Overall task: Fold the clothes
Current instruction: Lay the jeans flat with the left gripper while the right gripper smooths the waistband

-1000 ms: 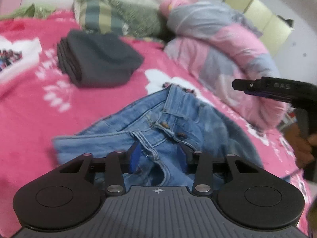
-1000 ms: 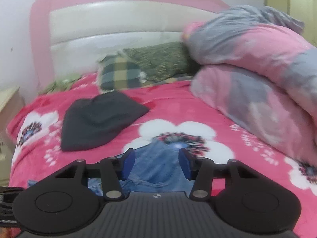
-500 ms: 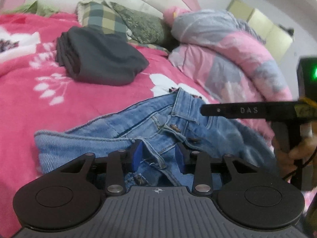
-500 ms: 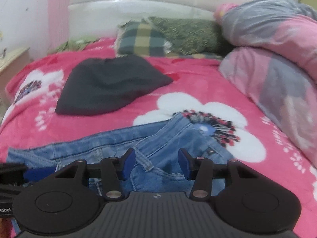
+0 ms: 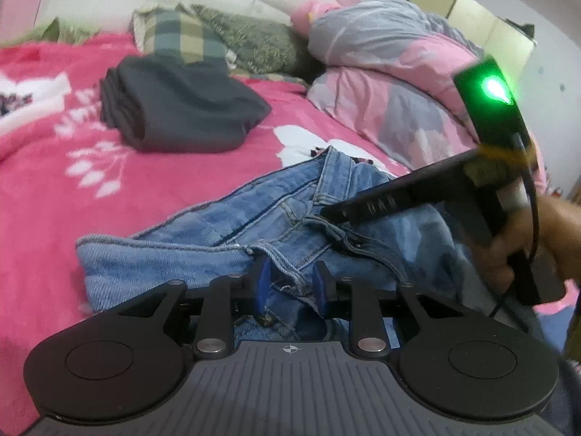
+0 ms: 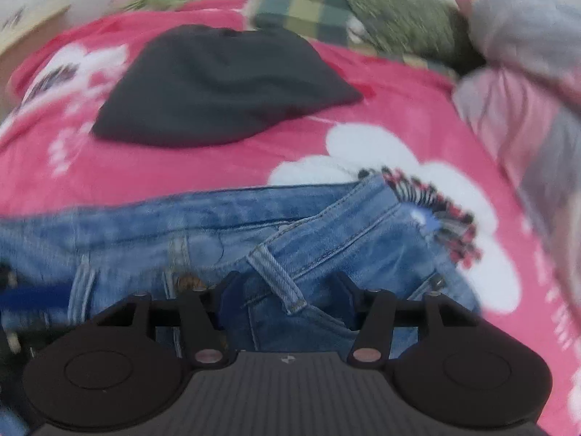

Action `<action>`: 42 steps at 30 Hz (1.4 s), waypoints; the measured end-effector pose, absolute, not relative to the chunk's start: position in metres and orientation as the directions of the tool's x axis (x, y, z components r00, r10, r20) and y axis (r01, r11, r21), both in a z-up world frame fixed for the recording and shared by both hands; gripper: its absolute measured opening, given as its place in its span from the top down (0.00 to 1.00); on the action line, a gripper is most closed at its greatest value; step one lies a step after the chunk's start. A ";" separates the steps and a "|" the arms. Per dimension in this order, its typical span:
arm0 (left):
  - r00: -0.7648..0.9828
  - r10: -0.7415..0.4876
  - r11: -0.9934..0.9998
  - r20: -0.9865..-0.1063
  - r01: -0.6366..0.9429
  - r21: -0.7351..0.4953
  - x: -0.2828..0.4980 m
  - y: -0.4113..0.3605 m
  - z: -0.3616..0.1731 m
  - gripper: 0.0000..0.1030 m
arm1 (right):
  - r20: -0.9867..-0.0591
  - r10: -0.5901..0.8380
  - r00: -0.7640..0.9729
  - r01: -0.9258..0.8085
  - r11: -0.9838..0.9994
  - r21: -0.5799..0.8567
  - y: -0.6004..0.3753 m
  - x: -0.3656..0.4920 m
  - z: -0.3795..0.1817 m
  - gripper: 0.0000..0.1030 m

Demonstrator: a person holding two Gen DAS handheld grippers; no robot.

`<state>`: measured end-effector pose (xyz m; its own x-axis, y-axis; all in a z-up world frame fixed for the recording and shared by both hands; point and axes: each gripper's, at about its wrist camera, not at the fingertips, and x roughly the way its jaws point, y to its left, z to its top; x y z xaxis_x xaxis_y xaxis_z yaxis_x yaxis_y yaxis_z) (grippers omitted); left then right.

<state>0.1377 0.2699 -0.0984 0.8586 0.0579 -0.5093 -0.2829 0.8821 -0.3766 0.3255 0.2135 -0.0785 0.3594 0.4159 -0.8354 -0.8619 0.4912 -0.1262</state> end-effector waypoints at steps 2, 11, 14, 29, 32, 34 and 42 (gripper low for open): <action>0.860 0.068 0.875 -0.506 -0.296 -0.384 0.139 0.273 -0.099 0.95 | -0.835 0.421 0.354 -0.842 0.531 -0.090 0.213 0.328 -0.078 0.64; 0.895 0.105 0.863 -0.433 -0.299 -0.408 0.127 0.279 -0.091 0.98 | -0.726 0.468 0.503 -0.763 0.635 -0.119 0.200 0.312 -0.046 0.89; 0.903 0.122 0.854 -0.411 -0.306 -0.421 0.127 0.285 -0.087 0.98 | -0.702 0.486 0.520 -0.755 0.646 -0.112 0.201 0.313 -0.038 0.90; 0.869 0.205 0.824 -0.450 -0.402 -0.399 0.144 0.310 -0.093 0.98 | -0.677 0.545 0.496 -0.741 0.671 -0.003 0.238 0.343 -0.056 0.91; 0.850 0.195 0.824 -0.489 -0.412 -0.388 0.150 0.311 -0.099 0.98 | -0.730 0.483 0.483 -0.722 0.691 -0.021 0.244 0.350 -0.088 0.91; 0.846 0.202 0.829 -0.493 -0.416 -0.374 0.150 0.310 -0.099 0.96 | -0.730 0.482 0.485 -0.716 0.698 -0.014 0.243 0.352 -0.097 0.90; 0.883 0.190 0.833 -0.428 -0.376 -0.406 0.135 0.311 -0.093 0.77 | -0.669 0.581 0.463 -0.610 0.757 0.234 0.159 0.341 -0.018 0.57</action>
